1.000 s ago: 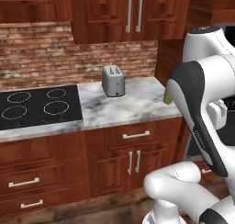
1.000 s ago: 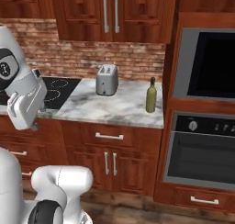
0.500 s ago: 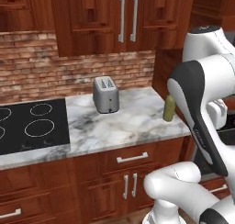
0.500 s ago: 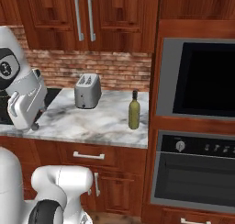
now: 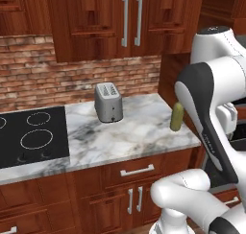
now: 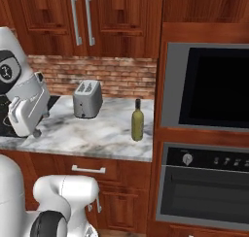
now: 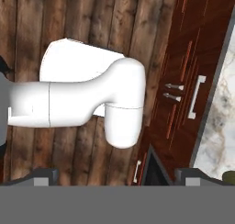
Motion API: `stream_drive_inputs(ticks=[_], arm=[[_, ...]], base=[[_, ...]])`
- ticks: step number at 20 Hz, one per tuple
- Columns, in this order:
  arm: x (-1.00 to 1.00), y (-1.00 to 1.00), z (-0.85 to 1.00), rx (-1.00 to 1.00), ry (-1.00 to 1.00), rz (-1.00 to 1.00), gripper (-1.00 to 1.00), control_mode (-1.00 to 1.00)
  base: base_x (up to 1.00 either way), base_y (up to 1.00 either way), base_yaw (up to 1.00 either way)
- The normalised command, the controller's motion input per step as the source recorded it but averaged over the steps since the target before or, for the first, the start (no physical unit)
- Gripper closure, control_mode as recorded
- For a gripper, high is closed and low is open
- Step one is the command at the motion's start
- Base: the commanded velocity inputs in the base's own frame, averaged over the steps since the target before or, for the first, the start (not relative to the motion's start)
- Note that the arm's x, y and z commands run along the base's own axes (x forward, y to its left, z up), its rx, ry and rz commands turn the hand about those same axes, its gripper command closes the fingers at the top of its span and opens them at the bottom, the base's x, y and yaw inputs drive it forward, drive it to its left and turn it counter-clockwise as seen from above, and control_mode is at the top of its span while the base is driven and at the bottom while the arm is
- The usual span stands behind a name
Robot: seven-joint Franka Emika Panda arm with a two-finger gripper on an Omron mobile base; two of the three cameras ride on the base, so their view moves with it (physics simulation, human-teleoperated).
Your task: There is a wine glass and glass cup on the dining counter. Place the wine bottle next to the wine glass and the juice bottle next to the glass cup.
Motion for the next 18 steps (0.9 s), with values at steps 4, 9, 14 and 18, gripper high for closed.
stream_drive_inputs(ticks=[4, 9, 14, 18], arm=[[0.21, -0.18, -0.64, -0.06, 0.05, 0.0, -1.0, -1.0], [0.58, -0.25, -0.66, -0.38, 0.0, 0.0, -1.0, -1.0], [0.57, 0.0, 0.01, -0.31, -0.01, -0.12, -1.0, -1.0], [0.88, -0.09, -0.11, -0.22, 0.0, -0.07, -1.0, -1.0]], base=[[0.01, -0.03, 0.0], [0.0, 0.0, 0.0], [0.0, 0.0, 0.0], [0.0, 0.0, 0.0]])
